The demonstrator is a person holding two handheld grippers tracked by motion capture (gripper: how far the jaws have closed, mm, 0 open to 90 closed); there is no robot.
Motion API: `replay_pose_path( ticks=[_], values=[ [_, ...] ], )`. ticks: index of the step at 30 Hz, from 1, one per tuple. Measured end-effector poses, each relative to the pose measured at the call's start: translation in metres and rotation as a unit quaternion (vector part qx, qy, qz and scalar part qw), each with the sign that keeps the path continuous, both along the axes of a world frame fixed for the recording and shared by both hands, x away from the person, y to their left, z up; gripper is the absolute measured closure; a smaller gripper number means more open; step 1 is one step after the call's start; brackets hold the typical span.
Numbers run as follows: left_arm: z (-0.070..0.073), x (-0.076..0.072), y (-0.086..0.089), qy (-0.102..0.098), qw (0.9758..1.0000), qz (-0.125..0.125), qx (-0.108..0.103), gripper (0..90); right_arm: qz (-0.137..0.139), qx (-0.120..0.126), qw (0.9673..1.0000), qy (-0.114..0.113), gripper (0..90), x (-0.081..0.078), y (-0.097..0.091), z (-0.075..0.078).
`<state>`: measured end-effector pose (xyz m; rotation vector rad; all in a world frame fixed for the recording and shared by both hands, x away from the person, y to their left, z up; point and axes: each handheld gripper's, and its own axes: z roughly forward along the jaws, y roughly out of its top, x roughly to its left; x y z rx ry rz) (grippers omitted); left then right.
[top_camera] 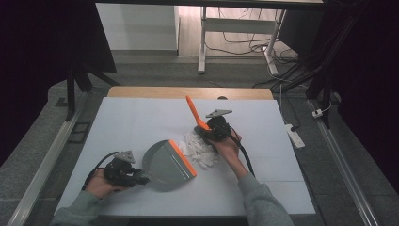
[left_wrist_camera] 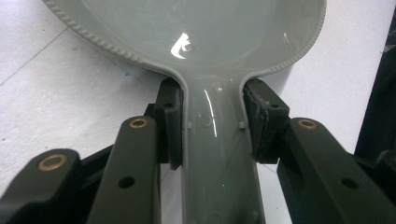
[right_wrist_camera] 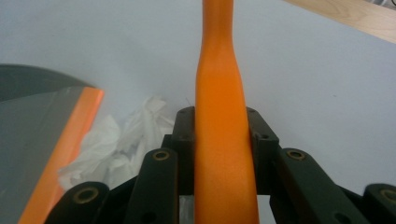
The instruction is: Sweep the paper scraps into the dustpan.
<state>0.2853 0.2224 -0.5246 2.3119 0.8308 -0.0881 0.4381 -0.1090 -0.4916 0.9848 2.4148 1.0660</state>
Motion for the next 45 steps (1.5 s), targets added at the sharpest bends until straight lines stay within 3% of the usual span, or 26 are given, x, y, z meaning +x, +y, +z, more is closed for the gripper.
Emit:
replay_pose_path(
  ticks=[20, 28, 31, 37, 45],
  values=[
    [0.000, -0.001, -0.005, -0.001, 1.0000, -0.004, 0.002, 61.5, 0.062, -0.002, 0.9980, 0.014, 70.3, -0.029, 0.042, -0.001],
    [0.000, -0.001, -0.005, 0.000, 1.0000, -0.003, 0.001, 61.5, 0.102, 0.000, 0.9947, 0.015, 70.3, -0.045, 0.059, 0.001],
    [0.000, -0.002, -0.005, 0.000, 1.0000, -0.003, 0.000, 61.5, 0.118, 0.022, 0.9926, 0.019, 70.3, -0.049, 0.060, 0.007],
    [0.000, -0.002, -0.005, 0.000, 1.0000, -0.002, 0.000, 61.5, 0.113, 0.049, 0.9924, -0.003, 70.3, -0.052, 0.049, 0.026],
    [0.000, -0.003, -0.004, 0.001, 1.0000, -0.002, 0.000, 61.5, 0.074, 0.067, 0.9949, -0.018, 70.3, -0.045, 0.025, 0.039]
  ],
)
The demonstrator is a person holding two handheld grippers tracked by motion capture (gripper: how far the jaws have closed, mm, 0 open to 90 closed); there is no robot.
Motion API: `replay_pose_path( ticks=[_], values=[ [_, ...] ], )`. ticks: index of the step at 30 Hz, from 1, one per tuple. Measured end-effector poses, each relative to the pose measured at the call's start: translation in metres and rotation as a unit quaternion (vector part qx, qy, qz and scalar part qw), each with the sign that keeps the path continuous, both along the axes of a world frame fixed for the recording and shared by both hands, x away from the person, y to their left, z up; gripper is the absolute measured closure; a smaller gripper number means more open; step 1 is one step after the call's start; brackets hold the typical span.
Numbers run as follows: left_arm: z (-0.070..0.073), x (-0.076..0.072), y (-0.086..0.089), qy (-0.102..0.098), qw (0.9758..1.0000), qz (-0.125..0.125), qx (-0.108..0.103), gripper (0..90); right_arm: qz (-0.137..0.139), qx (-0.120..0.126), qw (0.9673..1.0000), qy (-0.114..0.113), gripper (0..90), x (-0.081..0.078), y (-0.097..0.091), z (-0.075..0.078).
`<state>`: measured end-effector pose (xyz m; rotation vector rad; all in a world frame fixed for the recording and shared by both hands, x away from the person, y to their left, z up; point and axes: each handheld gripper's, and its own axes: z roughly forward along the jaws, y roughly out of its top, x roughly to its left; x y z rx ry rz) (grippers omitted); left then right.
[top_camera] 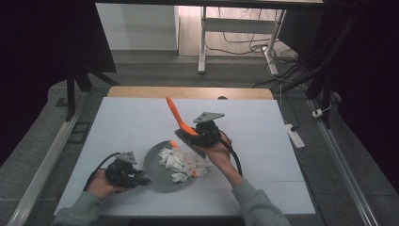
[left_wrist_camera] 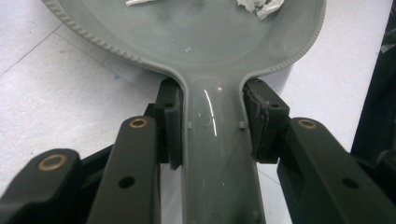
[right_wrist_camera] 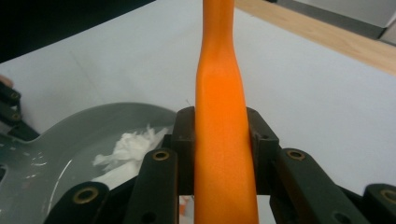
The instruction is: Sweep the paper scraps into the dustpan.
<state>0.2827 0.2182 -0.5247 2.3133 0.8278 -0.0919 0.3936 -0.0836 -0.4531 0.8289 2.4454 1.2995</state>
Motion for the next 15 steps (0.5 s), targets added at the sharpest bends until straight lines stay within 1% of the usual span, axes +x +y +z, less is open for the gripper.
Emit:
replay_pose_path(
  ticks=[5, 7, 9, 12, 15],
  values=[
    [0.000, -0.001, 0.000, 0.000, 1.0000, 0.000, 0.000, 61.5, -0.028, -0.002, 0.9996, -0.004, 70.3, 0.003, -0.017, 0.005],
    [0.000, -0.001, 0.001, 0.000, 1.0000, -0.001, 0.000, 61.5, -0.038, 0.004, 0.9993, -0.001, 70.3, 0.004, -0.024, 0.006],
    [0.000, -0.002, 0.001, 0.000, 1.0000, 0.000, 0.000, 61.5, -0.048, 0.004, 0.9989, 0.003, 70.3, 0.004, -0.032, 0.007],
    [0.000, -0.002, 0.002, 0.001, 1.0000, -0.002, 0.000, 61.5, -0.063, 0.000, 0.9979, 0.011, 70.3, 0.002, -0.044, 0.005],
    [0.001, -0.003, 0.002, 0.001, 1.0000, -0.002, 0.000, 61.5, -0.084, -0.012, 0.9962, 0.019, 70.3, 0.001, -0.057, 0.000]
  ],
)
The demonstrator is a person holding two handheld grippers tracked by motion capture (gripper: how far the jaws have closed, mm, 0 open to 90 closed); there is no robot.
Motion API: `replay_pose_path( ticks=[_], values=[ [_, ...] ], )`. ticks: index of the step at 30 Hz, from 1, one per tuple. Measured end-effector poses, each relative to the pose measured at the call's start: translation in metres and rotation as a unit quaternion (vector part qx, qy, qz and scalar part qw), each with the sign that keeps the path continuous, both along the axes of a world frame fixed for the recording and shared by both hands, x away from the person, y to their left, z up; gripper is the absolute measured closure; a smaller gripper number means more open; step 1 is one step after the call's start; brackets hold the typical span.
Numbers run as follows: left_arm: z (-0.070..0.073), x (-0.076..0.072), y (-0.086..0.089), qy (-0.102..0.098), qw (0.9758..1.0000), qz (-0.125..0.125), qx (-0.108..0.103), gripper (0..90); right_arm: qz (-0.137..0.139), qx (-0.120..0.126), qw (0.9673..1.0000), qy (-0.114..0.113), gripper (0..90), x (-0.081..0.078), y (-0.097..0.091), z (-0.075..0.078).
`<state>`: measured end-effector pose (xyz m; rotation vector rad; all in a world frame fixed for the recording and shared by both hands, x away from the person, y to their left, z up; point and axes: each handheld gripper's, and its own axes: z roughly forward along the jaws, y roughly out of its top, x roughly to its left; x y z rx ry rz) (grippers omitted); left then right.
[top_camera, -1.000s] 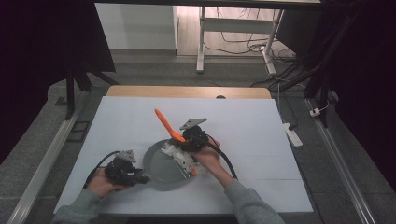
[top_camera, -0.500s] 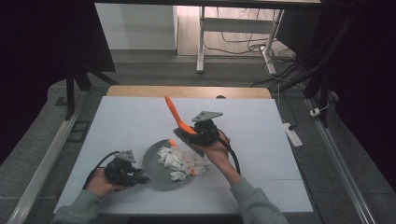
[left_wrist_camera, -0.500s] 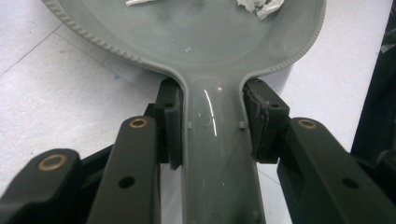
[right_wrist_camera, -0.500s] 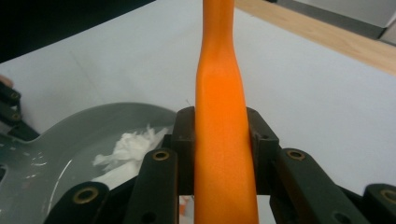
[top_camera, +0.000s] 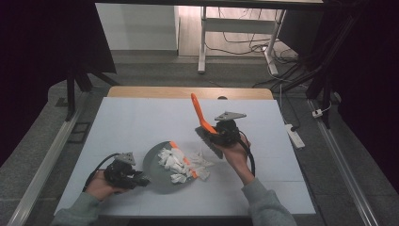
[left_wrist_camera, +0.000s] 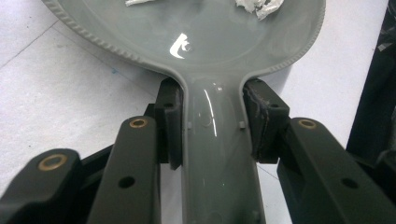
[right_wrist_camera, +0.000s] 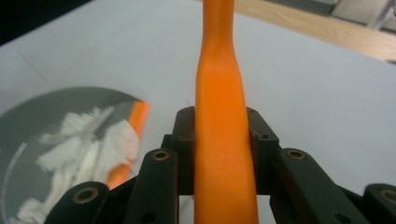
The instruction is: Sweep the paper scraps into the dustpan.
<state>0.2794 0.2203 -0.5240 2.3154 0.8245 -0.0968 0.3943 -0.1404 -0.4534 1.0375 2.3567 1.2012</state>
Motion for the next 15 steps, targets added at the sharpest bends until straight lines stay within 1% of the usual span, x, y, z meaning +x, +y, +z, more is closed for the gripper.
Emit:
replay_pose_path(
  ticks=[3, 5, 7, 11, 15],
  values=[
    [0.001, -0.002, 0.000, 0.000, 1.0000, -0.001, 0.001, 61.5, -0.023, -0.008, 0.9996, 0.015, 70.3, -0.003, -0.011, -0.008],
    [0.001, -0.003, 0.000, 0.000, 1.0000, -0.002, 0.002, 61.5, -0.033, -0.014, 0.9991, 0.022, 70.3, -0.005, -0.017, -0.012],
    [0.001, -0.004, 0.000, 0.000, 1.0000, -0.002, 0.001, 61.5, -0.043, -0.015, 0.9985, 0.030, 70.3, -0.007, -0.021, -0.016],
    [0.002, -0.007, 0.000, 0.000, 1.0000, -0.004, 0.004, 61.5, -0.053, -0.032, 0.9972, 0.042, 70.3, -0.013, -0.021, -0.023],
    [0.002, -0.009, -0.001, 0.000, 1.0000, -0.008, 0.005, 61.5, -0.054, -0.036, 0.9966, 0.051, 70.3, -0.017, -0.018, -0.030]
  ],
)
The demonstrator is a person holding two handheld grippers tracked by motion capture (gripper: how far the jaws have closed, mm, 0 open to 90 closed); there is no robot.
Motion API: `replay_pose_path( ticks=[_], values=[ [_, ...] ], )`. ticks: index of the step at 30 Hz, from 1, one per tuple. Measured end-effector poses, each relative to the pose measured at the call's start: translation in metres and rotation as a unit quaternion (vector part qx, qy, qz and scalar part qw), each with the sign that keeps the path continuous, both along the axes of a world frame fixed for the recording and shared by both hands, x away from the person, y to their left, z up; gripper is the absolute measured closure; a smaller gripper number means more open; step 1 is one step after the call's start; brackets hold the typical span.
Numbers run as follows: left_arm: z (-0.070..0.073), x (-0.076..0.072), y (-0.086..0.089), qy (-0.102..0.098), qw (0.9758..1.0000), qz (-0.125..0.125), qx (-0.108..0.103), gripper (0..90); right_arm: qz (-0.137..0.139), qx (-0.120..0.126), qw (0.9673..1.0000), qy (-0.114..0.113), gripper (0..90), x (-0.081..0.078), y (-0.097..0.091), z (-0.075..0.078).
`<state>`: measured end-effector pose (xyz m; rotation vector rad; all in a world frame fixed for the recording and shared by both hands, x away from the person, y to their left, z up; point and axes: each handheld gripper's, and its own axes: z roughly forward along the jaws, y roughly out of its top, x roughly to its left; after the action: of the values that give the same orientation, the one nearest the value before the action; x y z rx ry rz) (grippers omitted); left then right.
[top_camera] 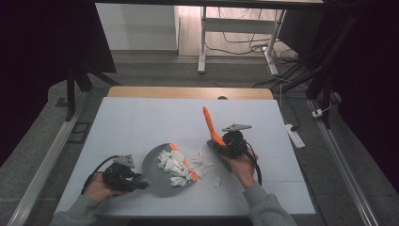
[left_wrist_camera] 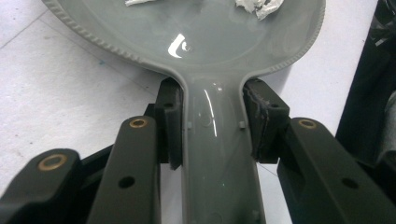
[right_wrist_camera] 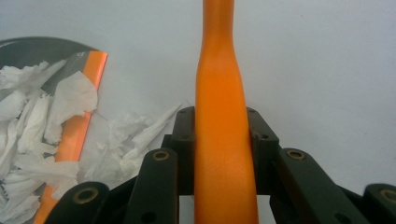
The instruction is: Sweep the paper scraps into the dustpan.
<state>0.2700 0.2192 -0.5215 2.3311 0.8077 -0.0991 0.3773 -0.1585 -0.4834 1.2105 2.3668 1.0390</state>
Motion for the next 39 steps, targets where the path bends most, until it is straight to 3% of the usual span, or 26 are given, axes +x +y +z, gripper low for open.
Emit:
replay_pose_path(
  ticks=[9, 20, 26, 28, 31, 35, 39],
  values=[
    [0.000, -0.004, -0.005, 0.000, 1.0000, -0.007, 0.001, 61.4, 0.006, 0.000, 0.9999, 0.009, 70.3, -0.008, 0.019, -0.005],
    [0.000, -0.007, -0.015, 0.002, 0.9998, -0.019, -0.001, 61.5, 0.044, -0.001, 0.9990, 0.007, 70.3, -0.018, 0.052, -0.008],
    [0.000, -0.008, -0.019, 0.001, 0.9998, -0.020, 0.000, 61.5, 0.079, 0.004, 0.9968, 0.012, 70.3, -0.029, 0.073, -0.008],
    [-0.001, -0.008, -0.019, 0.001, 0.9998, -0.019, -0.001, 61.4, 0.094, 0.005, 0.9956, 0.003, 70.3, -0.034, 0.080, -0.007],
    [0.000, -0.008, -0.020, 0.001, 0.9998, -0.019, -0.001, 61.4, 0.120, 0.030, 0.9922, 0.011, 70.3, -0.040, 0.088, -0.002],
    [0.000, -0.008, -0.020, 0.002, 0.9998, -0.019, -0.002, 61.4, 0.140, 0.039, 0.9893, -0.011, 70.3, -0.047, 0.092, 0.006],
    [-0.001, -0.008, -0.020, 0.002, 0.9998, -0.020, -0.004, 61.5, 0.130, 0.041, 0.9901, -0.033, 70.3, -0.047, 0.083, 0.018]
  ],
)
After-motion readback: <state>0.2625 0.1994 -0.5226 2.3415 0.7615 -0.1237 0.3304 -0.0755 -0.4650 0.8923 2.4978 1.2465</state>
